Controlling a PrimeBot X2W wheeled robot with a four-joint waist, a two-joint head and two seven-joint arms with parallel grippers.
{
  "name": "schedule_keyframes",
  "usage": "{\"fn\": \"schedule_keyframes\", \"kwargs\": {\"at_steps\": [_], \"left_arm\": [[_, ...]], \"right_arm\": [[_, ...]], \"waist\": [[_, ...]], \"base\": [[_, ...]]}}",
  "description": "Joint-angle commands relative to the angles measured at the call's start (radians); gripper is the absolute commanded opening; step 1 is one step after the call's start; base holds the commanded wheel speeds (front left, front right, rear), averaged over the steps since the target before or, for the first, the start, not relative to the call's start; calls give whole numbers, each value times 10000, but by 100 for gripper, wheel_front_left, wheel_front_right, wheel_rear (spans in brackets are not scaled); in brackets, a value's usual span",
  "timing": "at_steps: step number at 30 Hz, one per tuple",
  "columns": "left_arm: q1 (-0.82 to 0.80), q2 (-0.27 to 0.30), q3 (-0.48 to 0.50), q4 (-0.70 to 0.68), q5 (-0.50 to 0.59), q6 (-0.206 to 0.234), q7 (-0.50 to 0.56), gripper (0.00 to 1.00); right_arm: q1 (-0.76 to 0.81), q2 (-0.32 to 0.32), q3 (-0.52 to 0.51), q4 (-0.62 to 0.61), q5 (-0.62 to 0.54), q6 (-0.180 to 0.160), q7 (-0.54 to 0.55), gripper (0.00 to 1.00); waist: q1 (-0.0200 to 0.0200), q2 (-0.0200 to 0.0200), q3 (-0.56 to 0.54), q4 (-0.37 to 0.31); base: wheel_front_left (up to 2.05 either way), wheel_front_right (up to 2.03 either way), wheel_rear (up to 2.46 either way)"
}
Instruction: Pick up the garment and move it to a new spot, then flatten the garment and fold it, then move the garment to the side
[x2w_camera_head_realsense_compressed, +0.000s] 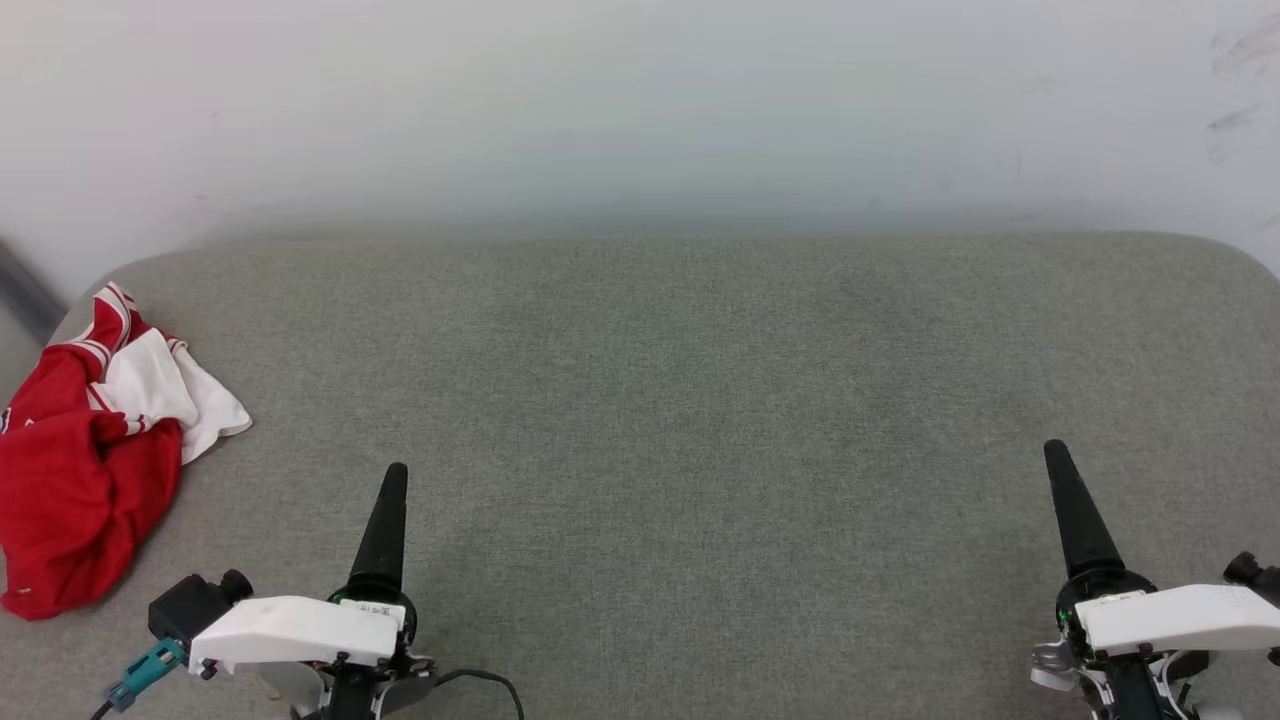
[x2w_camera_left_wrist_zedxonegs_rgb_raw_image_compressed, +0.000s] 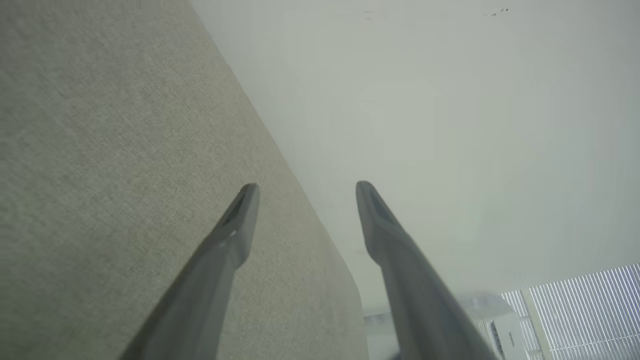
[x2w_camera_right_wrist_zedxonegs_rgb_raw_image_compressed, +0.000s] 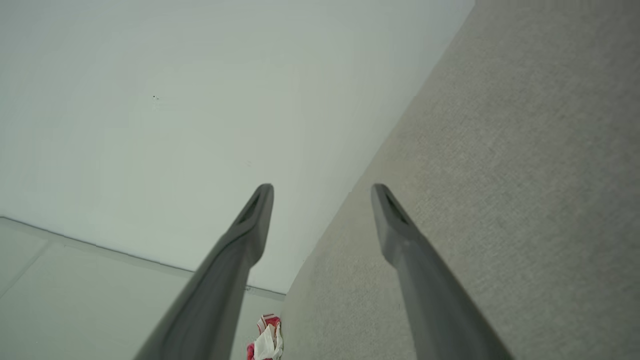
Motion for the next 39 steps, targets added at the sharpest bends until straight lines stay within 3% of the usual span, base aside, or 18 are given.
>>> {"fn": "schedule_keyframes", "kwargs": {"at_steps": [1,21,39], "left_arm": [[-289,15,11,-194,437,-20,-96,100],[-375,16,-493,-312,4728,205,-789,100],[-546,52,-746,-68,7258,361,-1308,100]], "right_arm": [[-99,-68,36,-234,-507,0,-99,100],[90,-3,-49,-518,-5320,0,-561,100],[201,17,2,-836,-7880,0,-746,100]], "waist": [[0,-1,-1,-1],[0,-1,-45,51],[0,-1,-57,29]], "base": [[0,0,0],[0,0,0],[0,0,0]]}}
